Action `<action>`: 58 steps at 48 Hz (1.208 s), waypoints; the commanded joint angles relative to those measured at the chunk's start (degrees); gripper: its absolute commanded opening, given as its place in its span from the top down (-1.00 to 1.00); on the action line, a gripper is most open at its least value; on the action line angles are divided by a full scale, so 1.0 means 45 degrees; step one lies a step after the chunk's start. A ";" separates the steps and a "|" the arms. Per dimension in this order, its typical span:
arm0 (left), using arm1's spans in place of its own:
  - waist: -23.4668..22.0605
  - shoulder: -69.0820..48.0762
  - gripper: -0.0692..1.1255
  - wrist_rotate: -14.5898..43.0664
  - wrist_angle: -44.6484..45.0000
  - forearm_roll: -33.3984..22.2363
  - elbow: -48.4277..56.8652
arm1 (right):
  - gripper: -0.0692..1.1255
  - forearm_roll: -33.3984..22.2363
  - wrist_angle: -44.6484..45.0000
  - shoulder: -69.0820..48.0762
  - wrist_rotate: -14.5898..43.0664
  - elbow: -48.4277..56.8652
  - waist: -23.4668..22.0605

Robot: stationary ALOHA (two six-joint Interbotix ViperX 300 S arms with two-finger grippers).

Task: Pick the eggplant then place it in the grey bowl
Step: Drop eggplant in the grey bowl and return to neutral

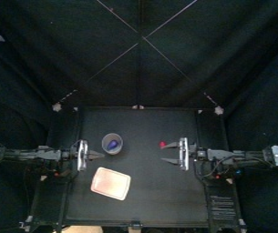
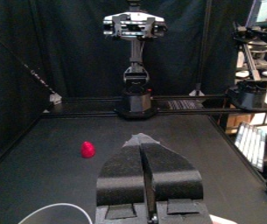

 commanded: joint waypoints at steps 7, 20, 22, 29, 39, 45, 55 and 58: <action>0.0039 0.0020 0.94 0.0020 -0.0059 0.0020 -0.0156 | -0.62 0.0605 -0.0059 -0.2793 0.0039 0.2012 0.0039; 0.0059 0.0000 0.94 0.0020 -0.0059 0.0000 -0.0156 | -0.62 0.0566 0.0840 -0.2949 0.0020 0.2637 0.0059; 0.0039 0.0000 0.94 0.0020 -0.0039 0.0000 -0.0137 | -0.62 0.0566 0.0859 -0.2871 0.0020 0.2637 0.0039; 0.0059 0.0000 0.94 0.0020 -0.0059 0.0020 -0.0137 | -0.62 0.0547 0.0879 -0.2832 0.0020 0.2578 0.0020; 0.0039 0.0000 0.94 0.0020 -0.0059 0.0000 -0.0137 | -0.62 0.0547 0.0937 -0.2832 0.0020 0.2559 -0.0039; 0.0039 0.0000 0.94 0.0020 -0.0059 0.0020 -0.0137 | -0.62 0.0508 0.0937 -0.2832 0.0000 0.2559 -0.0039; 0.0039 0.0000 0.94 0.0020 -0.0059 0.0020 -0.0137 | -0.62 0.0488 0.0937 -0.2832 0.0000 0.2559 -0.0059; 0.0039 0.0000 0.94 0.0020 -0.0059 0.0020 -0.0137 | -0.62 0.0488 0.0937 -0.2832 0.0020 0.2559 -0.0059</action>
